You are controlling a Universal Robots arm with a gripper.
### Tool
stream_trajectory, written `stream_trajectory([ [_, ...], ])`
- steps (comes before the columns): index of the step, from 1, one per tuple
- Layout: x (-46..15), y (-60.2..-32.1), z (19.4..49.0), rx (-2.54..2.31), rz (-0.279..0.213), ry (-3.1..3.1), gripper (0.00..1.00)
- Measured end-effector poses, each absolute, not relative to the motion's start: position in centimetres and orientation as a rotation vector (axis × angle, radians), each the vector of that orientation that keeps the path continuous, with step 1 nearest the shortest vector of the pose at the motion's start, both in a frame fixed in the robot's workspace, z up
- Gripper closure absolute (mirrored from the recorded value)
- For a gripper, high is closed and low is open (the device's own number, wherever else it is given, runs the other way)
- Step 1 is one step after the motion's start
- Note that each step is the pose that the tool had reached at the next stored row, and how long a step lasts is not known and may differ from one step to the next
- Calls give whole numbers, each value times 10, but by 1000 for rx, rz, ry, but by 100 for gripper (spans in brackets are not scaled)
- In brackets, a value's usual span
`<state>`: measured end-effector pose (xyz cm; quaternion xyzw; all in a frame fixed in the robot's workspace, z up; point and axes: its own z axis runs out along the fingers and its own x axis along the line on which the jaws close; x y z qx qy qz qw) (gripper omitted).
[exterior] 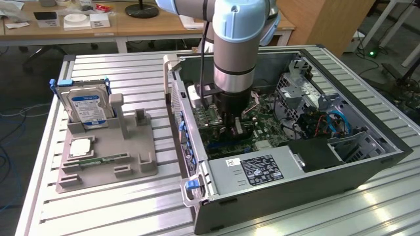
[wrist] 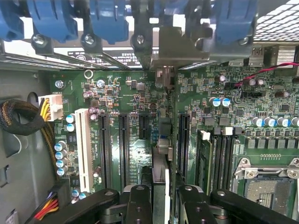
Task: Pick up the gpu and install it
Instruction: 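Insert the gpu into the slot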
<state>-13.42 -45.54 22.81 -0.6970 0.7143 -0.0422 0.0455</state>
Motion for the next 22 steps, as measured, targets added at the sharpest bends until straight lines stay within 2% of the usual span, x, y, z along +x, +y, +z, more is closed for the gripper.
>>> stream_trajectory([
  [15,-134,-455,225,-2127,-128,2181,73],
  [16,-134,-455,225,-2128,-128,2181,72],
  [17,-134,-455,225,-2128,-128,2181,66],
  [18,-134,-455,225,-2128,-128,2180,66],
  [19,-134,-455,225,-2128,-128,2180,60],
  [22,-134,-455,226,-2129,-127,2179,60],
])
